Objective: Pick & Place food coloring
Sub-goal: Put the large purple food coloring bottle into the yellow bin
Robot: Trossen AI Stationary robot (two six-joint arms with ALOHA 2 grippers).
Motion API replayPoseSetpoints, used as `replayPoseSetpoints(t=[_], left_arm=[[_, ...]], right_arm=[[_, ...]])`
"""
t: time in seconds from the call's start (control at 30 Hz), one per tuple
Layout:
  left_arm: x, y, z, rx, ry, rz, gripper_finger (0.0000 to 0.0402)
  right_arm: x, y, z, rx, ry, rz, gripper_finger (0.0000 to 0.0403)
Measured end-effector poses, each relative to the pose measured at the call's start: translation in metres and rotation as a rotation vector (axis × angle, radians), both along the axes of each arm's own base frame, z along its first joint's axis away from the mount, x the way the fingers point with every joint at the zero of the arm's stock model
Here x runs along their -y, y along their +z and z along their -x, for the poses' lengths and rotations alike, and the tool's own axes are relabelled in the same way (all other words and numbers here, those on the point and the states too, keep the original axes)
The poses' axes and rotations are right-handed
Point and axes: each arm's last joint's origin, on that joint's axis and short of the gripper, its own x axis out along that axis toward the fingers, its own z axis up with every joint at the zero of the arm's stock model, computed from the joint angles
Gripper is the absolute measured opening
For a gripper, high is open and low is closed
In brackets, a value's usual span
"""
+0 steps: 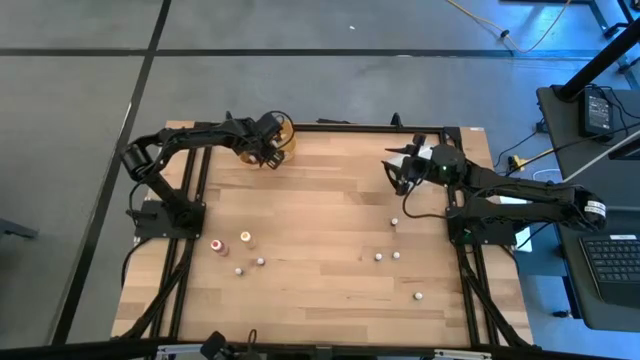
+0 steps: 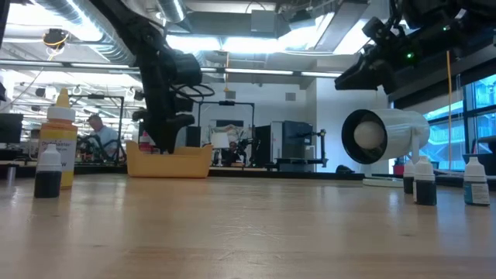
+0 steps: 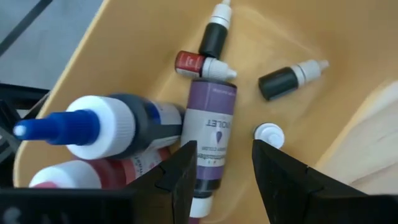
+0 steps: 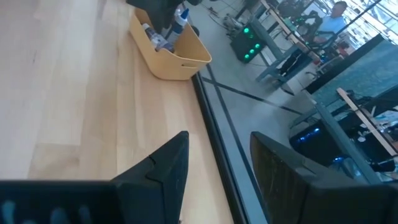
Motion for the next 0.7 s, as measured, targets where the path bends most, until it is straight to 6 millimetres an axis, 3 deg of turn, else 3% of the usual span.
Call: replayPoseSetpoints(t=[0.23,0.53,0.7], left_arm=[[-0.0004,-0.0001,0.0003,0.02,0.031,0.01,0.0163],[-0.0007,-0.0001,0.0014,0.0,0.04,-0.005,0.0233],[-0.0027,0.0002,0.0032,0.009,0.106,-0.023,0.0244]], right_arm=[[0.0004,-0.0002,0.0002,-0.001,-0.002,-0.001,0.0173],[0.0004,-0.0005,0.0003,-0.004,-0.002,-0.002,0.0173],[0.0004,-0.0004,0.0003,-0.003,-0.002,-0.002,0.0173]])
